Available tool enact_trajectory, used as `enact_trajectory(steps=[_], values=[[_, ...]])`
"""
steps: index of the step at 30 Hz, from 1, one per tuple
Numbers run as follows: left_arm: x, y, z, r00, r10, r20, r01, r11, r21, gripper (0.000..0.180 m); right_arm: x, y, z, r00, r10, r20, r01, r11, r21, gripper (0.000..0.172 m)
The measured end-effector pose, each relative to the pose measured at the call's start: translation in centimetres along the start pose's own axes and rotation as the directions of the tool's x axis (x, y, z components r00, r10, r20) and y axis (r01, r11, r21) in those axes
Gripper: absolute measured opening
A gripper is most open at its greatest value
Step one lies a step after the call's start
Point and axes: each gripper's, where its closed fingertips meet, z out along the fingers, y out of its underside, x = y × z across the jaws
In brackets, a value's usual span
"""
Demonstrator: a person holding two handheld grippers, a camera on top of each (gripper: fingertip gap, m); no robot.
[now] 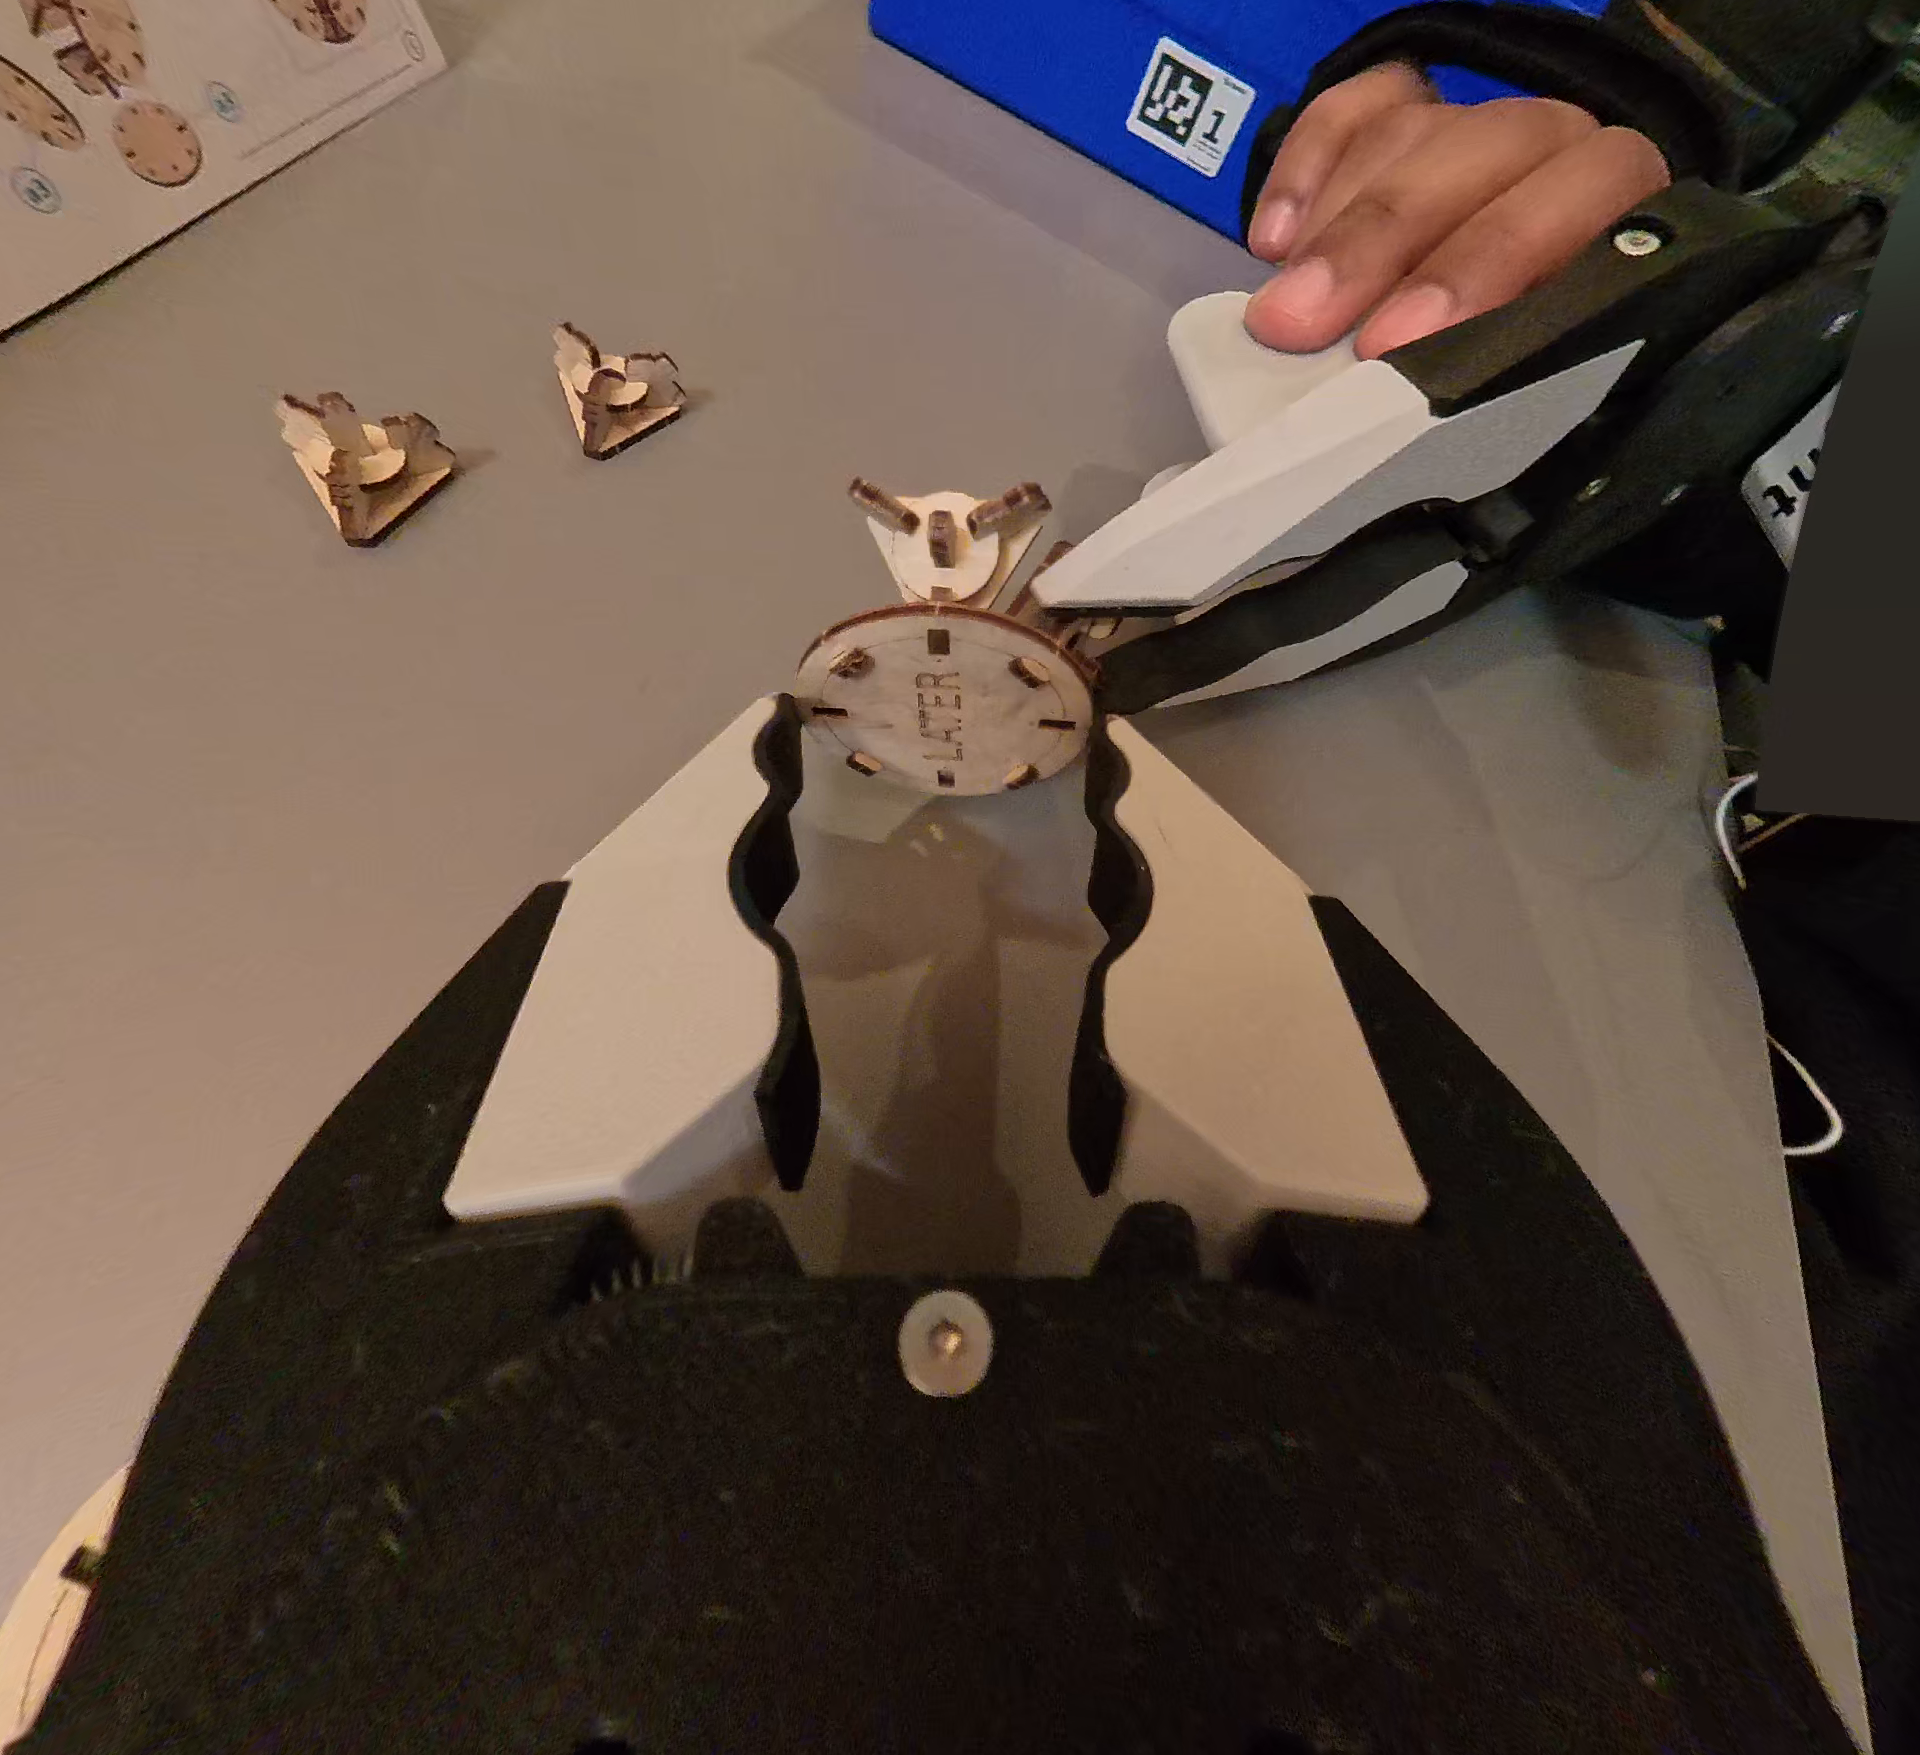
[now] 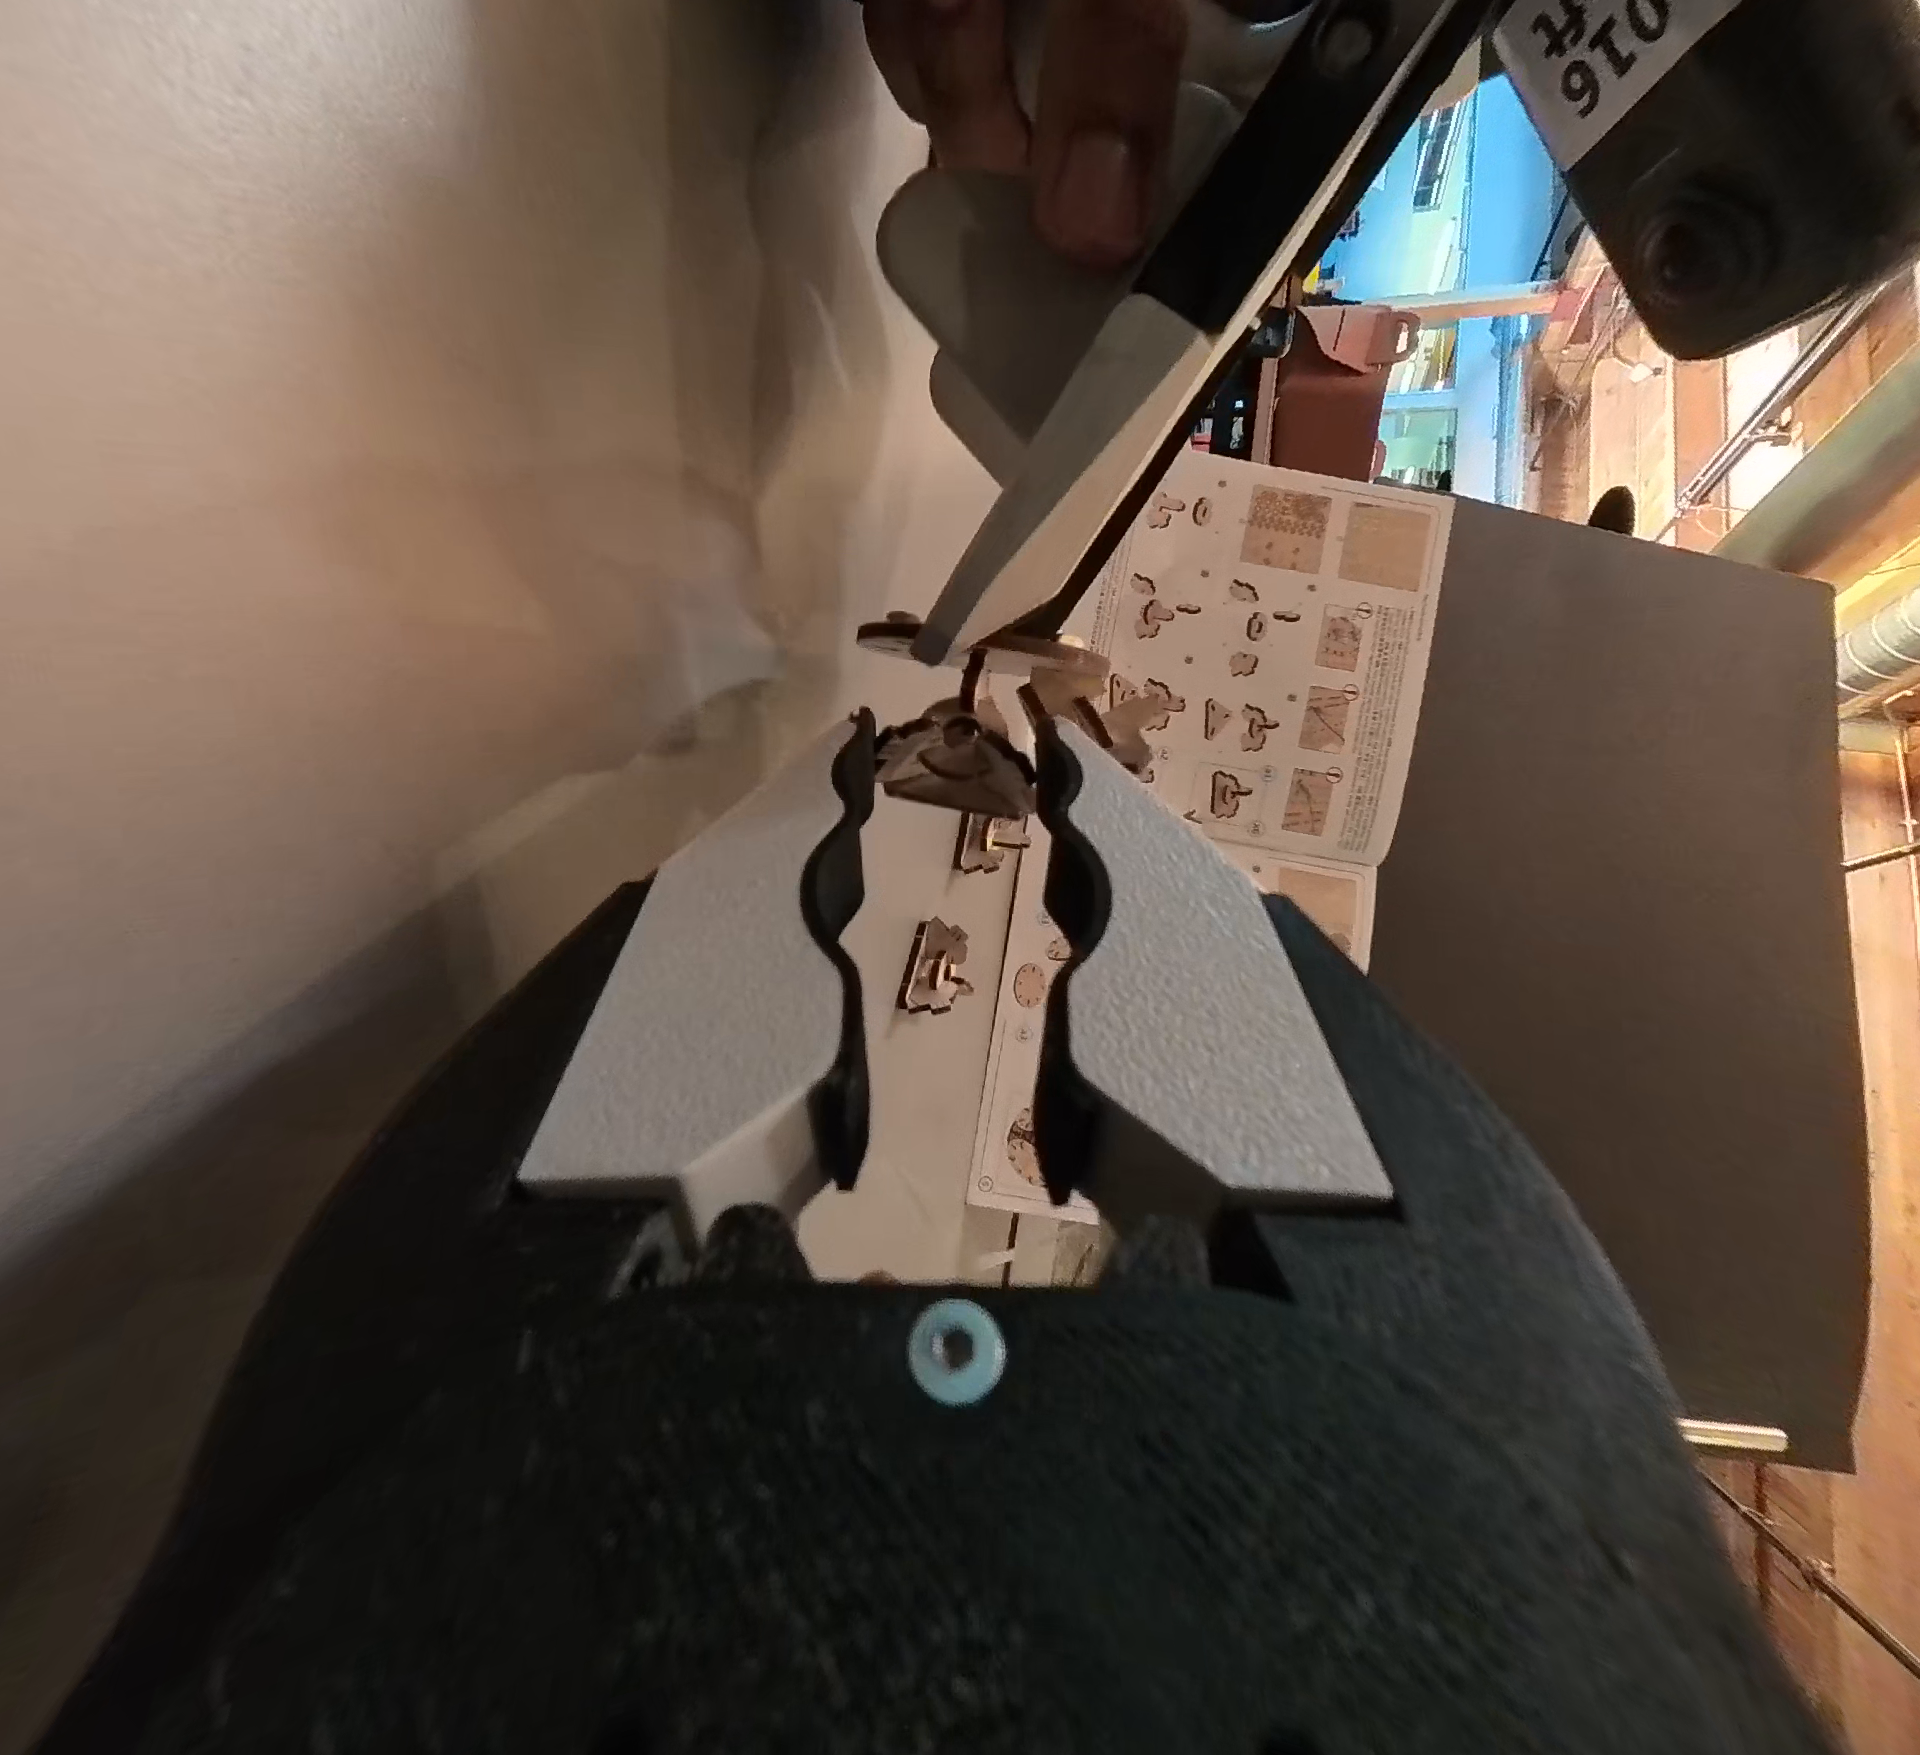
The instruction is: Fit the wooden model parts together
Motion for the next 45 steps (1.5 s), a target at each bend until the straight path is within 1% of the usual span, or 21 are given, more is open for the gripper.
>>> enact_trajectory(steps=[12,24,32,45], values=[[0.0,0.0,0.0,1.0,-0.003,-0.007,0.003,1.0,0.002,0.053,-0.2,-0.5,-0.3,1.0,0.005,0.017,-0.006,0.999,0.032,0.029],[0.0,-0.4,-0.5,0.996,-0.065,-0.064,0.067,0.997,0.039,0.053,0.1,-0.7,-0.5,0.999,0.042,0.008,-0.042,0.998,0.049,0.03],[0.3,-0.3,-0.5,0.997,-0.043,-0.069,0.046,0.998,0.032,0.053,0.3,-1.0,-0.6,0.996,0.088,0.009,-0.089,0.993,0.075,0.03],[0.7,-0.3,-0.6,0.995,-0.03,-0.092,0.033,0.999,0.03,0.053,0.6,-1.5,-1.0,0.993,0.118,0.017,-0.119,0.986,0.12,0.03]])
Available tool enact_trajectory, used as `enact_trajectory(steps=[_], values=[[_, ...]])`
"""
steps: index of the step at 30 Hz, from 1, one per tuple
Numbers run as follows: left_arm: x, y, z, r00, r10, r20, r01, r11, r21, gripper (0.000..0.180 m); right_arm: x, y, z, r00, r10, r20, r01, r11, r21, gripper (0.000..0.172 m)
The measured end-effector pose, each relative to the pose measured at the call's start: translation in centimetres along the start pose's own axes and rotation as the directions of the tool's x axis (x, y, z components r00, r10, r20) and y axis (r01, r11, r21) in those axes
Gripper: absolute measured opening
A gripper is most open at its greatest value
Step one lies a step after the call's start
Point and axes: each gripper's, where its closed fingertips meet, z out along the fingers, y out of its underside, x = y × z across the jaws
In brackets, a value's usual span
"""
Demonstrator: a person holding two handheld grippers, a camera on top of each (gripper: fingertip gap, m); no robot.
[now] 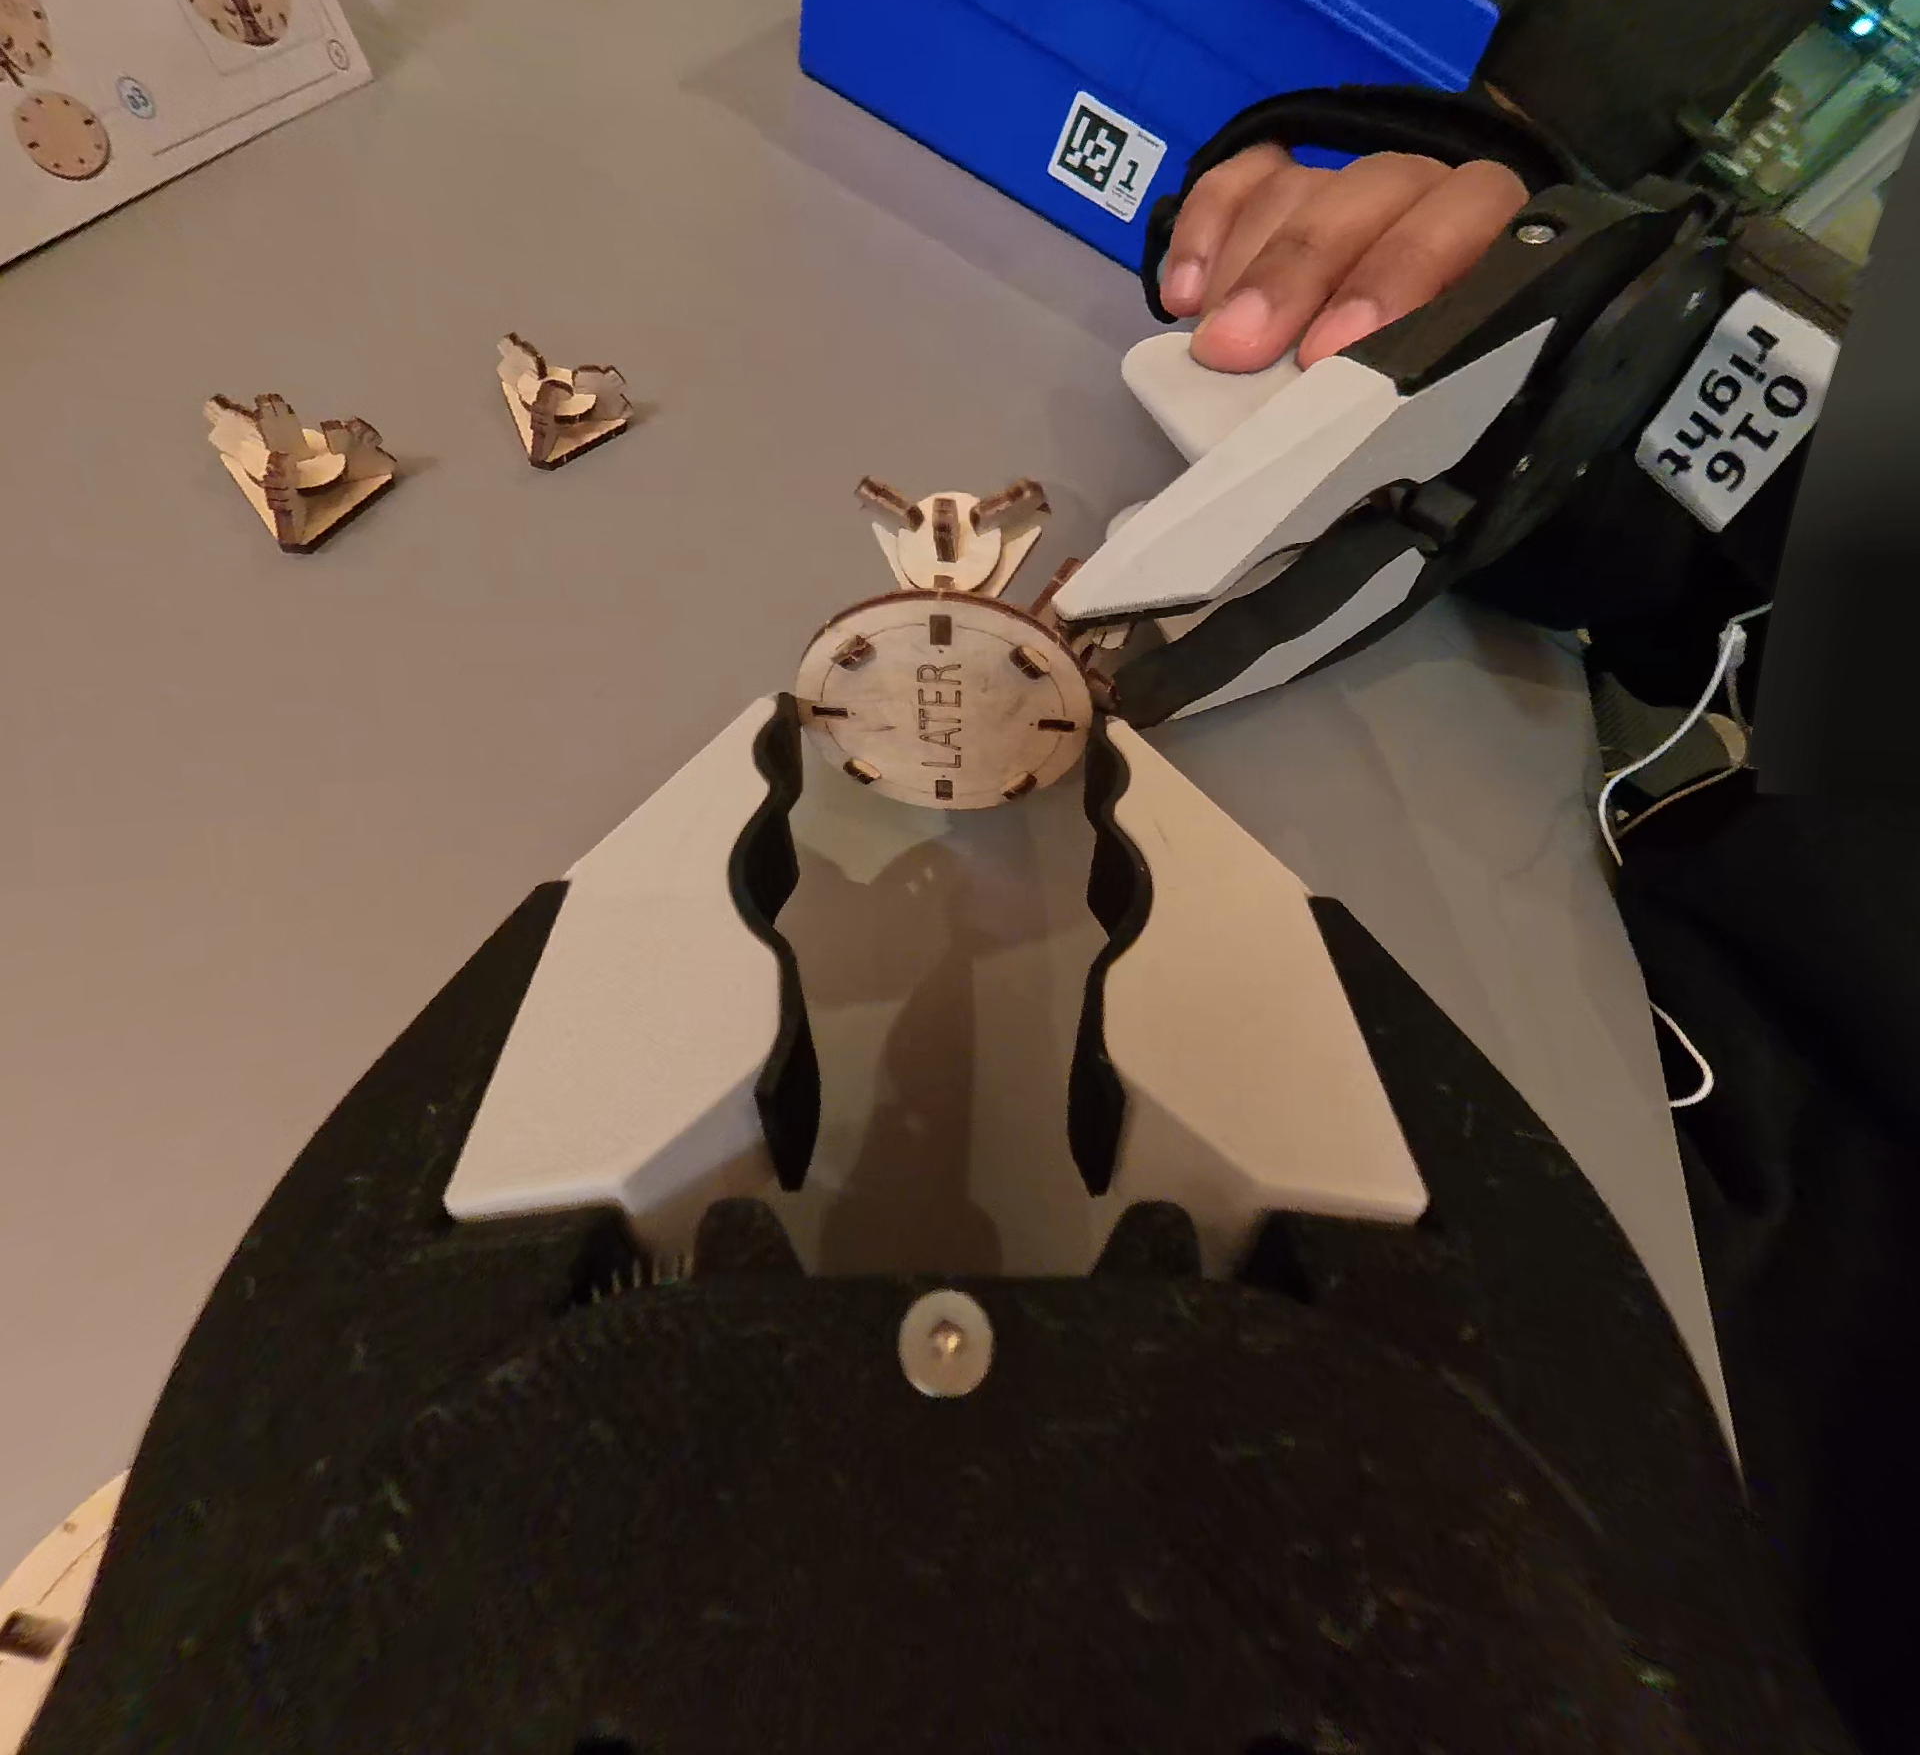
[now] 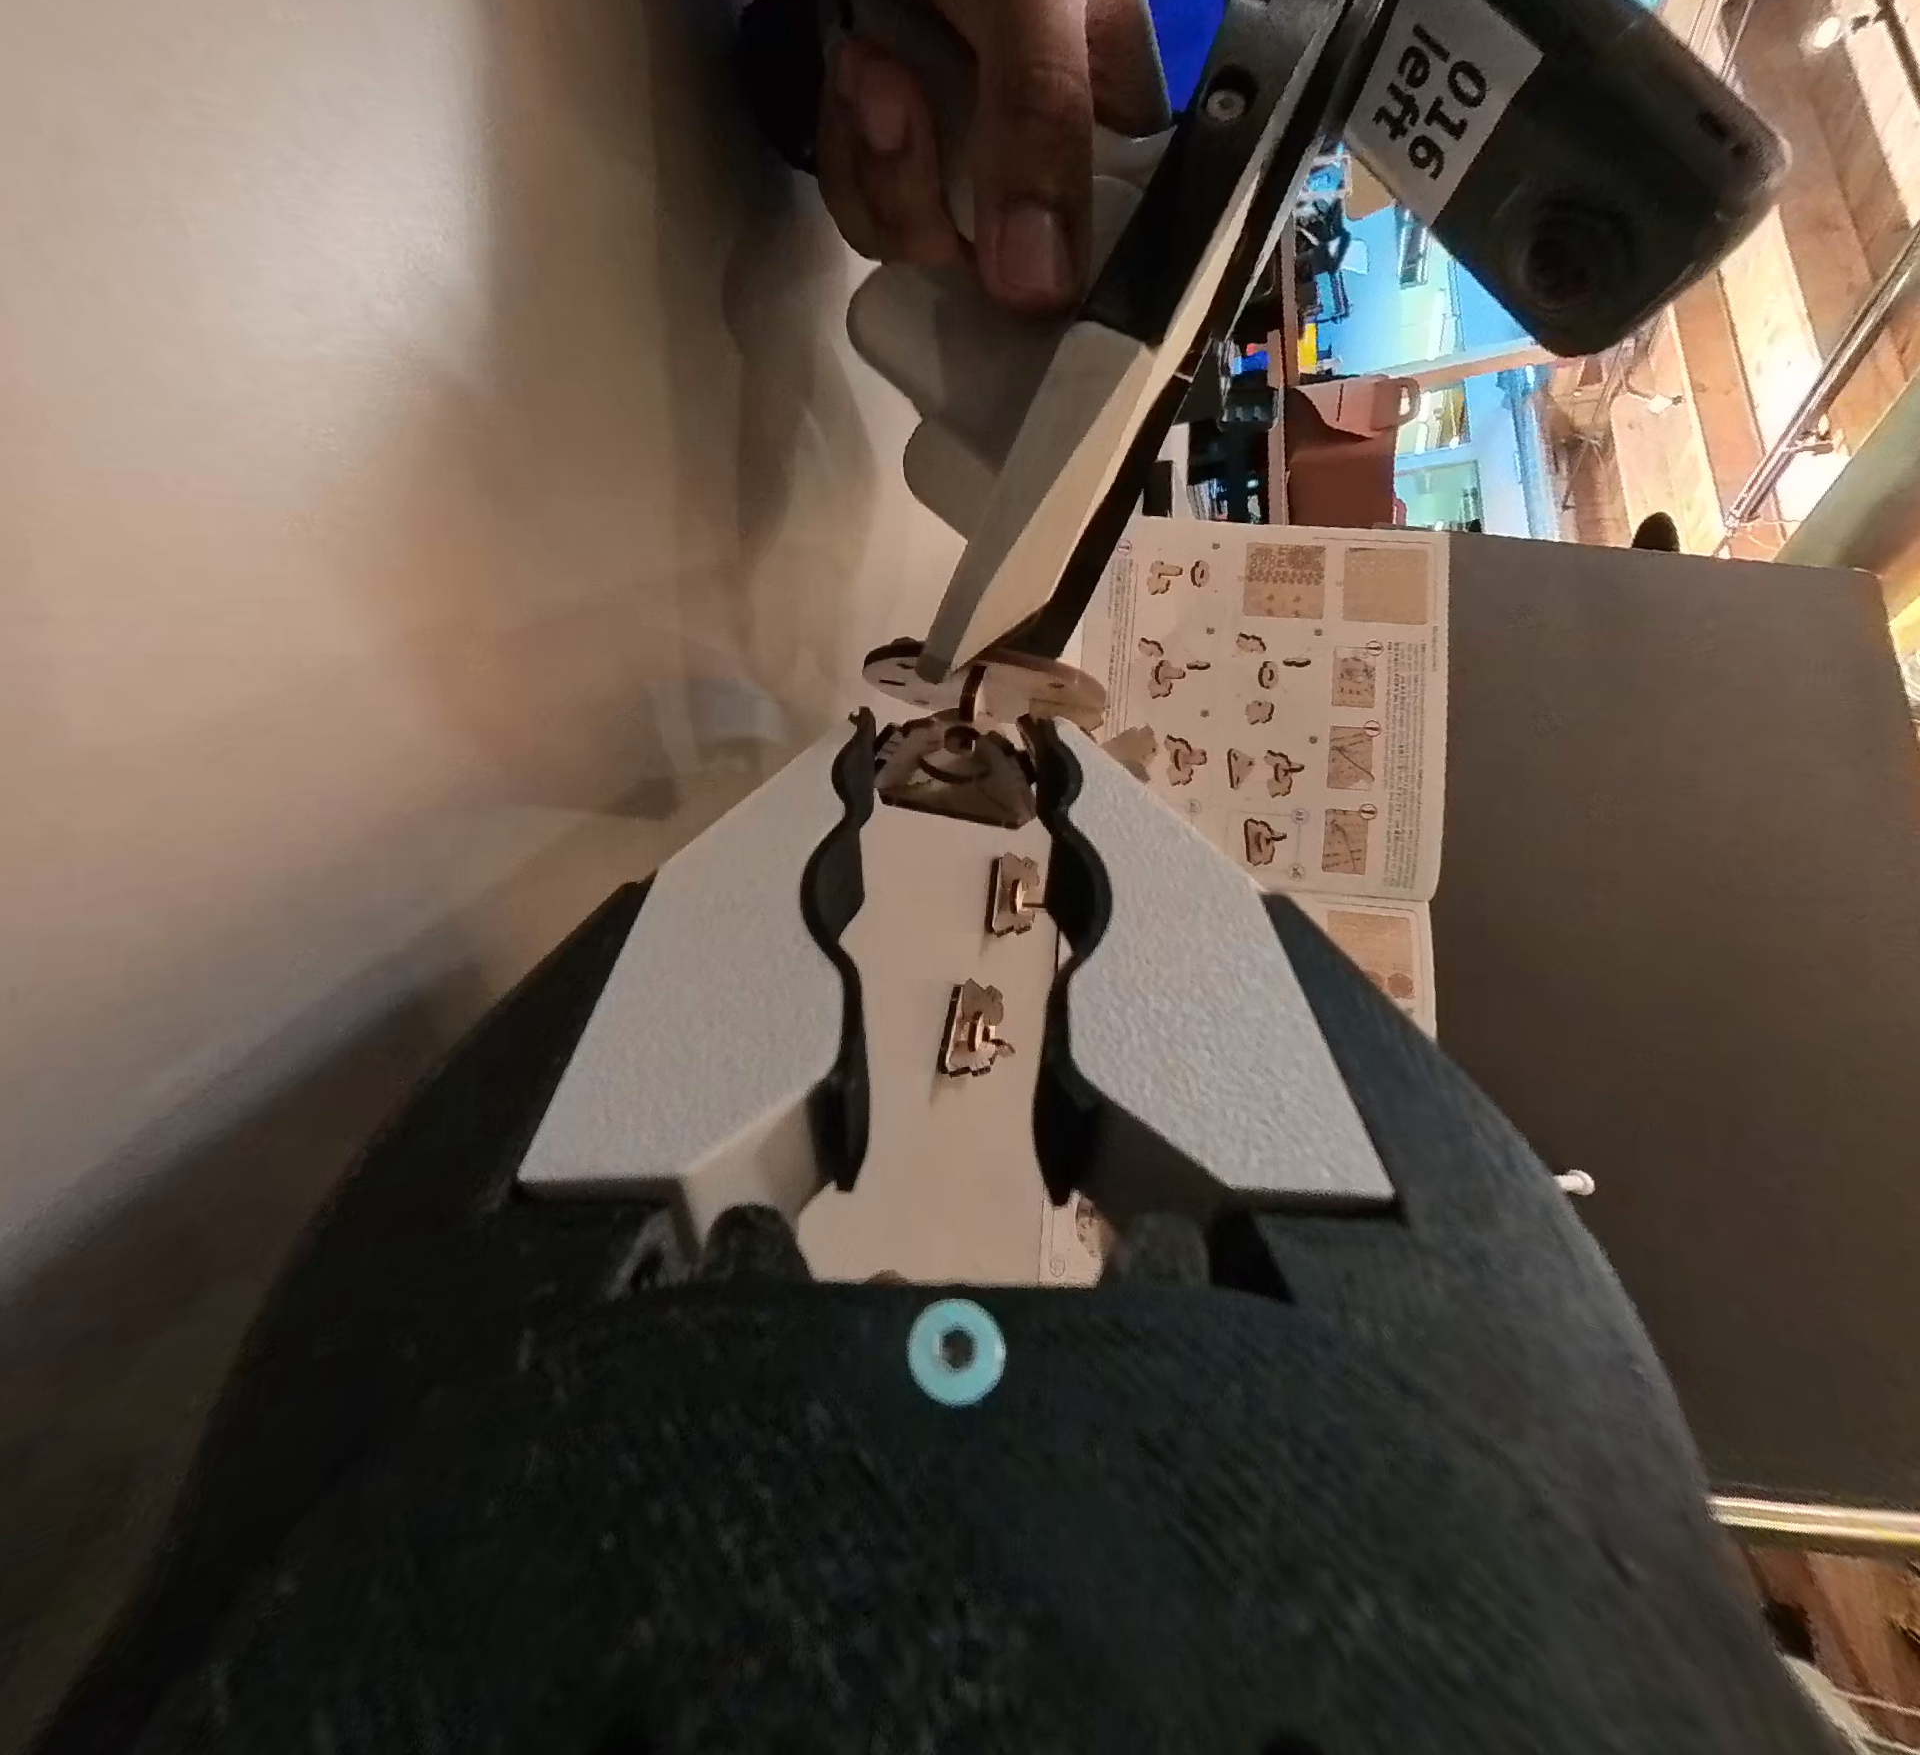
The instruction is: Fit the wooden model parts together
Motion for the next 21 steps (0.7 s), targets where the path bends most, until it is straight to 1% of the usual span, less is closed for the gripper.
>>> enact_trajectory(steps=[5,10,21], values=[[0.47,0.11,-0.2,0.998,-0.03,-0.06,0.03,1.0,-0.001,0.053,0.03,-0.52,-0.27,1.0,-0.013,0.002,0.012,1.0,0.024,0.03],[0.49,0.0,-0.33,0.996,-0.041,-0.074,0.042,0.999,0.009,0.053,0.02,-0.71,-0.36,1.0,-0.023,0.001,0.023,0.999,0.028,0.03],[0.9,0.08,-0.35,0.996,-0.02,-0.087,0.021,1.0,0.005,0.053,-0.15,-0.9,-0.54,0.999,0.026,0.025,-0.027,0.998,0.05,0.03]])
